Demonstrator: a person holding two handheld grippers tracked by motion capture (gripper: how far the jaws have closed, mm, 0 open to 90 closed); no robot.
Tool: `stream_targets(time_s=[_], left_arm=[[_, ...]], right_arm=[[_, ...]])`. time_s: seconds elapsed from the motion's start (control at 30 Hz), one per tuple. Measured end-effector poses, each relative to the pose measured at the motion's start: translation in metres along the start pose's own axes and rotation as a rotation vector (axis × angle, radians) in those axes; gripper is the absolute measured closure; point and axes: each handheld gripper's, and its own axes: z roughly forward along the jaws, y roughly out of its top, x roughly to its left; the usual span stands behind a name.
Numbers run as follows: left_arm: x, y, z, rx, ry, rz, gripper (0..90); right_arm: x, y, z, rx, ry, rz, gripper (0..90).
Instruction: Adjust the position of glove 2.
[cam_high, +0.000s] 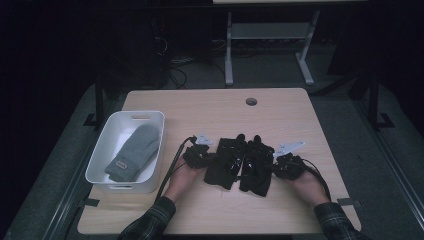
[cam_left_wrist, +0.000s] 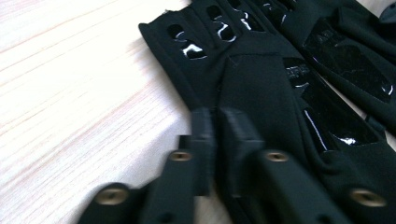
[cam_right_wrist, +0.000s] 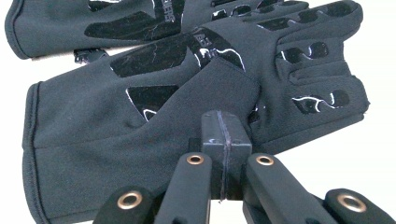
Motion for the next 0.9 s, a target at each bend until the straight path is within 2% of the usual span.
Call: stream_targets(time_s=[0.2, 0.3, 0.4, 0.47, 0.6, 0.9], left_arm=[[0.0, 0.002, -0.002, -0.01, -0.02, -0.028, 87.0], [-0.002, 0.006, -0.007, -0.026, -0.029, -0.02, 87.1], [-0.004, 0.01, -0.014, -0.065, -0.049, -0.04, 87.1], [-0.004, 0.014, -0.019, -0.077, -0.061, -0.033, 87.1], [-0.007, 0.023, -0.025, -0.12, -0.091, -0.047, 87.1], [-0.018, 0.038, -0.031, -0.16, -0.128, -0.028, 87.2]], right_arm=[[0.0, -0.001, 0.0, 0.0, 0.0, -0.003, 90.0], [0.0, -0.001, 0.0, -0.002, 0.002, -0.001, 90.0], [0.0, -0.001, 0.0, -0.005, 0.004, 0.0, 90.0], [0.0, -0.001, 0.0, -0.006, 0.002, 0.0, 90.0], [0.0, -0.001, 0.0, -0.005, 0.001, 0.002, 90.0], [0.002, 0.002, 0.002, -0.003, 0.013, 0.008, 90.0]])
